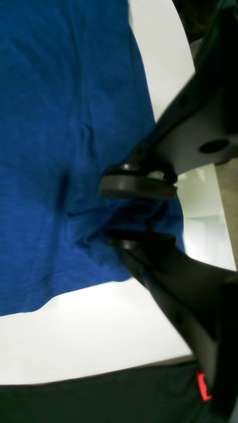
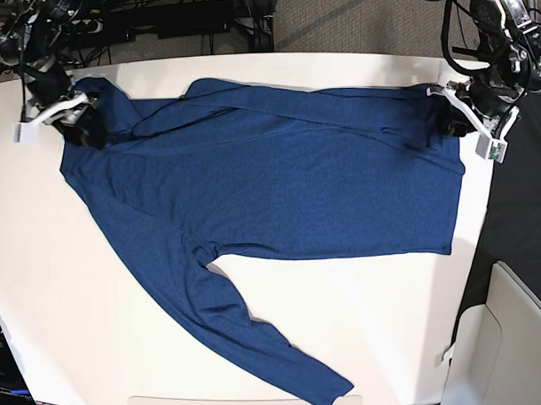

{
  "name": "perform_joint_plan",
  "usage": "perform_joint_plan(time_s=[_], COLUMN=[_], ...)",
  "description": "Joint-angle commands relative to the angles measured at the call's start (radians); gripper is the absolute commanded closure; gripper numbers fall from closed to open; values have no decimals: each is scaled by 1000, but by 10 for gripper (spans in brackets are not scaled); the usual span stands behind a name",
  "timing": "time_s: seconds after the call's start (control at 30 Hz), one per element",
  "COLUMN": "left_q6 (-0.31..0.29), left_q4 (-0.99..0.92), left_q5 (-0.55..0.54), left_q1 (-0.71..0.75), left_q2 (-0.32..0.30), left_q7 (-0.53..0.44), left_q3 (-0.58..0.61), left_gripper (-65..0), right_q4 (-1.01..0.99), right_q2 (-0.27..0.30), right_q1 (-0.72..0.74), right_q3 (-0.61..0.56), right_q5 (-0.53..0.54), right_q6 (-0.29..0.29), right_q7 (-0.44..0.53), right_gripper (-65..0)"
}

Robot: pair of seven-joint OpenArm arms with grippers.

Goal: Fold the T-shirt properly

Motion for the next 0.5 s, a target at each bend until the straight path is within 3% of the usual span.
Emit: perform_joint_plan(time_s=[0.0, 0.27, 0.47], left_q6=[17, 42, 43], left_q4=[17, 73, 81], left_q5=[-4, -4, -4], left_q1=[-2, -8, -120], left_q2=[-18, -20, -20], left_q7=[-14, -14, -14], left_q3=[-11, -97, -109], left_gripper=[-158, -158, -158], right_q4=[17, 17, 9], right_q2=[15, 49, 66], right_q1=[2, 8, 48], right_q3=[19, 47, 47], right_q5=[34, 84, 105], right_q6=[9, 9, 9], right_q7=[17, 17, 21], right_gripper=[-340, -340, -340])
